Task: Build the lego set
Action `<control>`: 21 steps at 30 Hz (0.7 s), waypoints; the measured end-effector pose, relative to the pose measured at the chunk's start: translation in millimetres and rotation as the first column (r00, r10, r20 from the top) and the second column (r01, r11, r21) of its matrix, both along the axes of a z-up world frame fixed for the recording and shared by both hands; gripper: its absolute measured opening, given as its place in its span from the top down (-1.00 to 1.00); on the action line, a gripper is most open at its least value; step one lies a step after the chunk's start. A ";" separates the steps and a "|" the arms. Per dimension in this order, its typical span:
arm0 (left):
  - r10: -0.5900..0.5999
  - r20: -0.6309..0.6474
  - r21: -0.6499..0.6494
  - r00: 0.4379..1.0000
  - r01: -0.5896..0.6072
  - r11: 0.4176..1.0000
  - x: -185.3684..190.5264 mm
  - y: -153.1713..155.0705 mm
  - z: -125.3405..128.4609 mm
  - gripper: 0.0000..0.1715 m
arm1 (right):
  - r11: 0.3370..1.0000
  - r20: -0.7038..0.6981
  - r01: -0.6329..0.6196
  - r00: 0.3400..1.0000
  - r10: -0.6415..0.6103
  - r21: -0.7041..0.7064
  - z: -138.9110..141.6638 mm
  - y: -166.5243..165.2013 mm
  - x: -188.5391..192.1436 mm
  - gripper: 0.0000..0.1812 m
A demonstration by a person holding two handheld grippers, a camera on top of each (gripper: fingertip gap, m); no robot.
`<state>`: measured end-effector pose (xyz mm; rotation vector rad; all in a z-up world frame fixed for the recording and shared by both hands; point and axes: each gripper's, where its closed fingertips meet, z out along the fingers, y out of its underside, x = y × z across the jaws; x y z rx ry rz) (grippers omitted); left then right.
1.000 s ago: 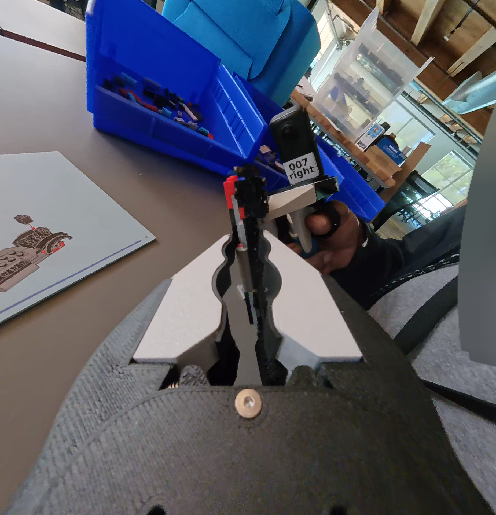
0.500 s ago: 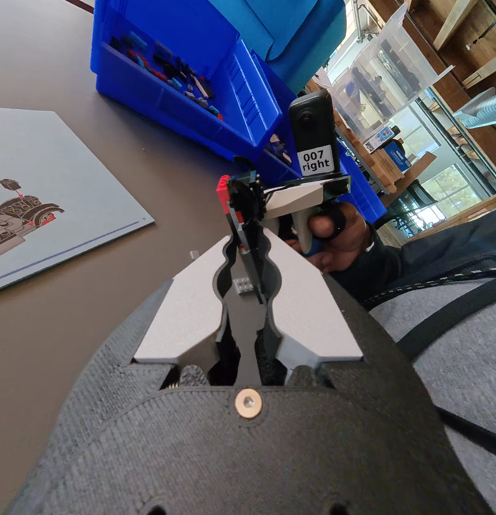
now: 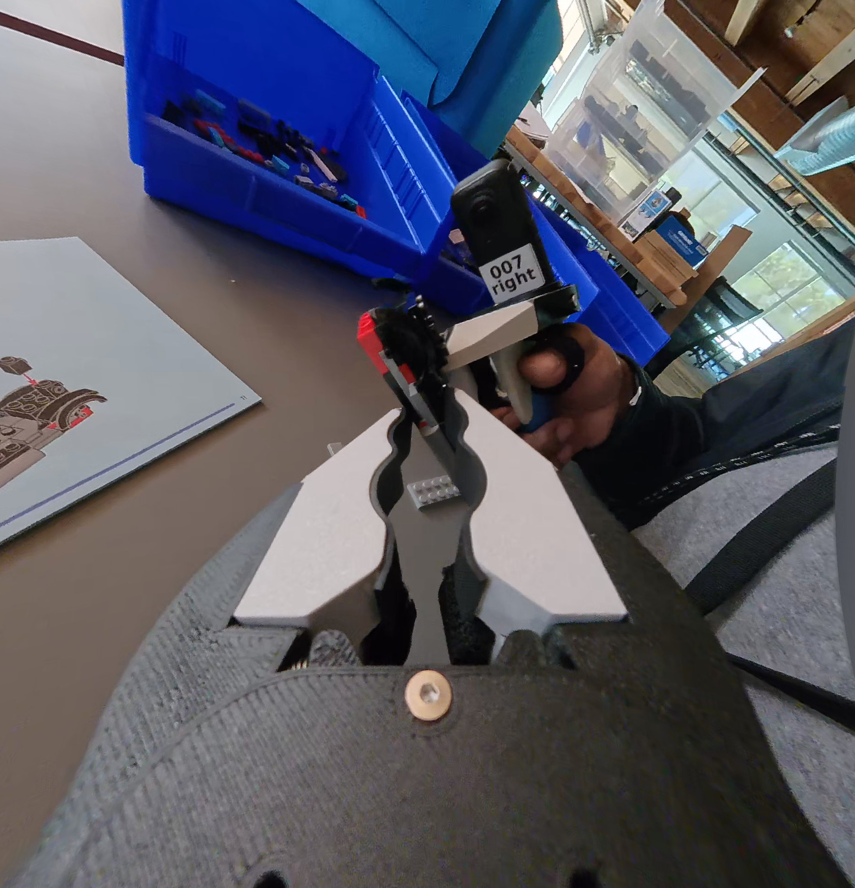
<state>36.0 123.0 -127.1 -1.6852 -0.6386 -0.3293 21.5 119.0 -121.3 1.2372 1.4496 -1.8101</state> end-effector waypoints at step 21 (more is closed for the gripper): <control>-0.042 -0.030 0.074 0.999 0.045 0.996 3.1 -1.2 2.2 0.82 | 0.998 0.024 0.002 1.000 -0.001 -0.058 3.2 -0.6 1.2 0.83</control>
